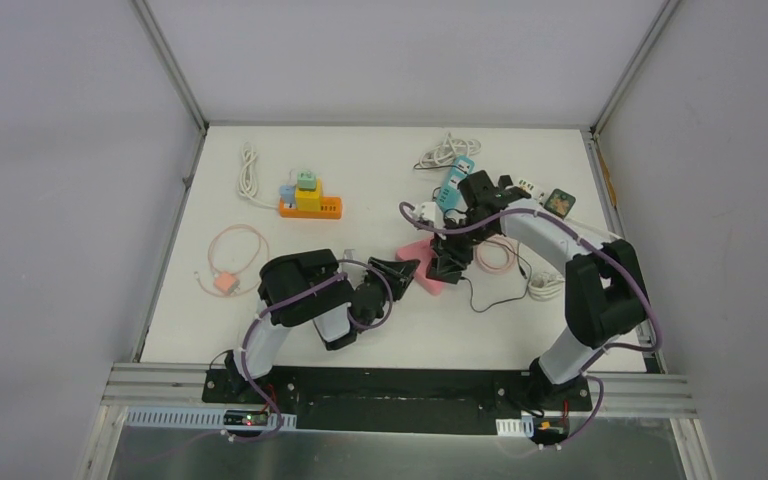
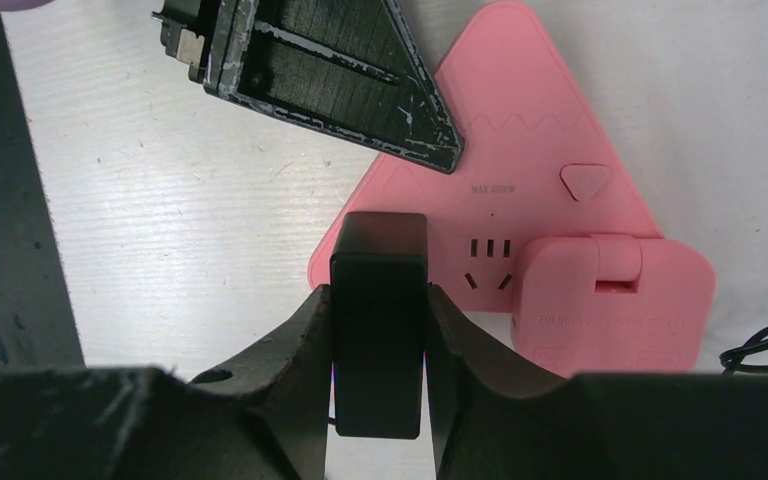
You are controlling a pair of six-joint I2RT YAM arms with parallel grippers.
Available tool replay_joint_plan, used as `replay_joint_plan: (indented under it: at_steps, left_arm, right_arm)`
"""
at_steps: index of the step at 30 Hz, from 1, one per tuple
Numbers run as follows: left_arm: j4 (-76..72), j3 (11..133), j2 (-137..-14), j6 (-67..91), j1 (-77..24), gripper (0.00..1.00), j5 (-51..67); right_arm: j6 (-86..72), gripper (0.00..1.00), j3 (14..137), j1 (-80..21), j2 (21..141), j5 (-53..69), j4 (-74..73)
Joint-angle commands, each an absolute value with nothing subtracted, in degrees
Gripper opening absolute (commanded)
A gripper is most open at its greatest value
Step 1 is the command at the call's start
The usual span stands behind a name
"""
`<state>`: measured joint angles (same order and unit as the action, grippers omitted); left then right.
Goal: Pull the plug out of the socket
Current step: Remove the plug from the socket.
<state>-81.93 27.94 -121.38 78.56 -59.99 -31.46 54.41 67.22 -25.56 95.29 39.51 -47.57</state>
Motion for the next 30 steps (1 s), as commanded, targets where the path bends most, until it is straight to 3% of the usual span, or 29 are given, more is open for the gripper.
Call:
replay_joint_plan:
  at_steps: [1,6,15,24,30]
  left_arm:
    - [-73.91,26.74,-122.17,78.61,-59.94,0.0,-32.12]
    - [-72.43,26.68,-121.86,79.17,-59.99,0.0,-32.72]
    - [-70.72,26.44,-121.51,79.45,-59.91,0.0,-33.33]
    - [-69.86,26.28,-121.32,79.54,-59.97,0.0,-33.9]
    - [-69.54,26.45,-121.38,79.26,-59.93,0.0,-33.98]
  right_arm:
    - [54.09,0.0,64.88,-32.08,89.95,38.05,-47.29]
    - [54.81,0.0,64.51,-38.34,88.0,33.58,-46.86]
    - [54.53,0.0,68.18,-28.42,92.15,35.3,-52.29]
    - [58.72,0.0,68.03,-38.71,87.3,41.74,-55.27]
    - [55.41,0.0,68.12,-34.0,89.17,36.1,-52.56]
